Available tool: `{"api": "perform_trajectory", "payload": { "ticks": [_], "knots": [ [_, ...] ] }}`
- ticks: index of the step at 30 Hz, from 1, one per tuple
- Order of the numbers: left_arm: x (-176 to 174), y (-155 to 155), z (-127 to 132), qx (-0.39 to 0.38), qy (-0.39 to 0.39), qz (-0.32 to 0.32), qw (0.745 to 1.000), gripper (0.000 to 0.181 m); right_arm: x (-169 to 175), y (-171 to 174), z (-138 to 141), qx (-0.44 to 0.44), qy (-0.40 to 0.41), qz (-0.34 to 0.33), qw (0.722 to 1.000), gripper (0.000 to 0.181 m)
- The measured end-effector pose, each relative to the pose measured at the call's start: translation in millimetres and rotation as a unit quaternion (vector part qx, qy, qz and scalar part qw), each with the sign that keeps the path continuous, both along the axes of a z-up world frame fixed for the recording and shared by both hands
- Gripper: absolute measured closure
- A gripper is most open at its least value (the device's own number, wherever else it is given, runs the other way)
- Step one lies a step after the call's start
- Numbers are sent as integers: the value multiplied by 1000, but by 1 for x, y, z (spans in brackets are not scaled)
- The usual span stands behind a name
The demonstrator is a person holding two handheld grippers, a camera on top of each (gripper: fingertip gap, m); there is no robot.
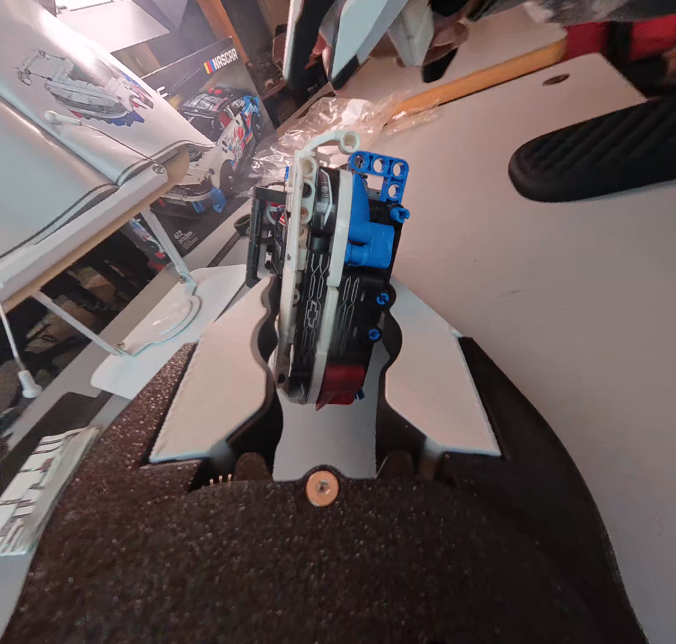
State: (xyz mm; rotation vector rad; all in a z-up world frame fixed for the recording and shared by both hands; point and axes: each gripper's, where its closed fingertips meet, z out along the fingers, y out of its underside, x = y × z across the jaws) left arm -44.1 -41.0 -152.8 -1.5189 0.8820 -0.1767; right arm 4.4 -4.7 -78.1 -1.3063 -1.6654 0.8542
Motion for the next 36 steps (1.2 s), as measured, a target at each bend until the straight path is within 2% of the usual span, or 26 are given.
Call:
{"api": "perform_trajectory", "payload": {
  "ticks": [2,4,6,7,9,12,15,17,21,23,26,30,32,36],
  "knots": [
    [6,-6,4,-25,-42,-24,999,127,-14,-9,4,99,-59,62,991,155],
    [14,-12,6,-54,-82,-48,994,127,-20,-28,-9,136,-136,148,970,159],
    [22,-17,4,-77,-102,-69,989,128,-27,-33,-22,176,-185,183,949,164],
    [24,-20,1,-83,-101,-78,988,128,-31,-30,-27,200,-202,190,940,173],
    [25,-22,-9,-113,-108,-92,983,127,-33,-32,-36,198,-236,215,927,174],
    [22,-23,-14,-136,-131,-99,977,125,-39,-30,-44,183,-265,218,921,175],
    [19,-24,14,-114,-182,-103,971,117,-43,-28,-52,162,-310,207,914,175],
    [21,-20,19,-126,-184,-94,970,108,-47,-26,-58,168,-333,203,905,175],
    [27,-6,4,-149,-140,-58,977,123,-53,-33,-67,168,-371,222,886,175],
    [25,-4,3,-149,-144,-58,977,126,-53,-31,-70,187,-386,233,873,175],
    [23,-5,2,-151,-155,-66,974,128,-54,-33,-69,165,-390,239,874,175],
    [22,-4,0,-164,-163,-71,970,129,-55,-32,-66,187,-384,248,869,176],
    [20,-3,0,-178,-183,-69,964,129,-57,-31,-59,166,-376,245,878,176],
    [22,-4,-2,-178,-173,-70,966,130,-56,-33,-61,154,-384,254,874,176]
  ]
}}
